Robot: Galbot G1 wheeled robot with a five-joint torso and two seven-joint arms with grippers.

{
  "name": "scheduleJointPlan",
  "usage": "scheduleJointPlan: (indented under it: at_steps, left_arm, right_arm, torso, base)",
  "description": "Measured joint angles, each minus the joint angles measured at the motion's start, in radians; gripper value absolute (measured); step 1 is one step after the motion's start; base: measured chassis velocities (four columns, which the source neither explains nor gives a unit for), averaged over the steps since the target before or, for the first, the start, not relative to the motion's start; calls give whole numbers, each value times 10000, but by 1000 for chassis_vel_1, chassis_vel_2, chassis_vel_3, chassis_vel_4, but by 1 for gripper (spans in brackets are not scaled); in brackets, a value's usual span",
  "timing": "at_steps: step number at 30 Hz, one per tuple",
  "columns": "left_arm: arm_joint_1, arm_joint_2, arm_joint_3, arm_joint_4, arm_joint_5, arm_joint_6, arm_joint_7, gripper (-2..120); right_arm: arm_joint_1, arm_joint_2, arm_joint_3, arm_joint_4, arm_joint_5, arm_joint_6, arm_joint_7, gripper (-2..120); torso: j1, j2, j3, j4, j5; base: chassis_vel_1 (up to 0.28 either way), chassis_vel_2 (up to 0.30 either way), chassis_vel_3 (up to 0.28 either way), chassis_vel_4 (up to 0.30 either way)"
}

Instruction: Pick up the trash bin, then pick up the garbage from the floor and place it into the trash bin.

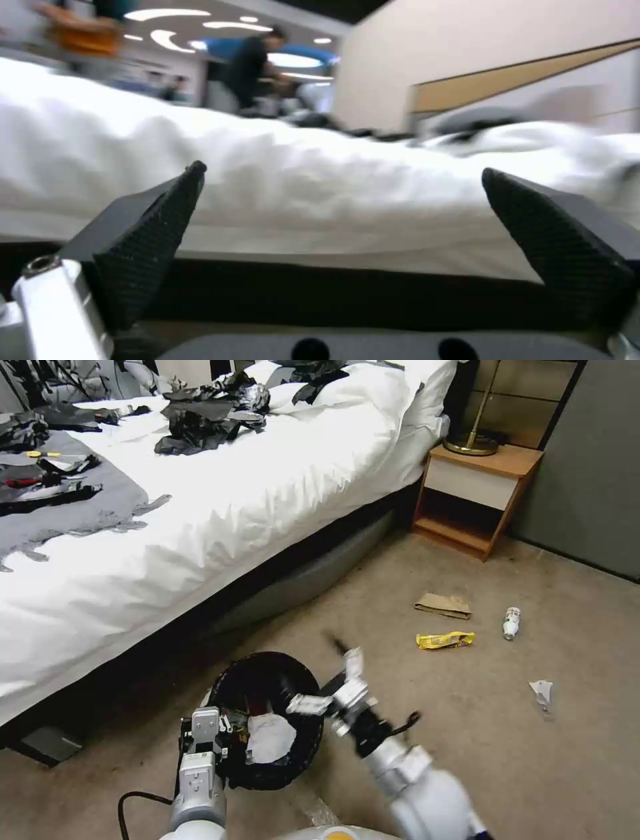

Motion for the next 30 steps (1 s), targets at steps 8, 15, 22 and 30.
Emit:
scheduleJointPlan:
  at_steps: [8,15,22,30]
  left_arm:
    - [-123,99,-72,9,-200,-135,155,1]
    - [-145,199,-78,2,-210,-280,270,1]
    - [-37,200,-96,-3,-9,-468,465,1]
    - [40,204,-112,-37,54,-503,508,1]
  right_arm:
    - [-1453,203,1477,182,395,423,1437,100]
    - [-2196,383,2005,-12,697,766,1817,100]
    - [-2140,438,2114,87,825,683,1943,100]
    - [-2083,458,2190,114,993,659,2115,100]
  torso:
    - [0,0,0,2,-5]
    - [0,0,0,5,-6]
    - [0,0,0,7,-5]
    - [0,0,0,7,-6]
  base:
    - [0,0,0,0]
    - [0,0,0,0]
    - [0,0,0,0]
    - [-14,-20,-13,-13]
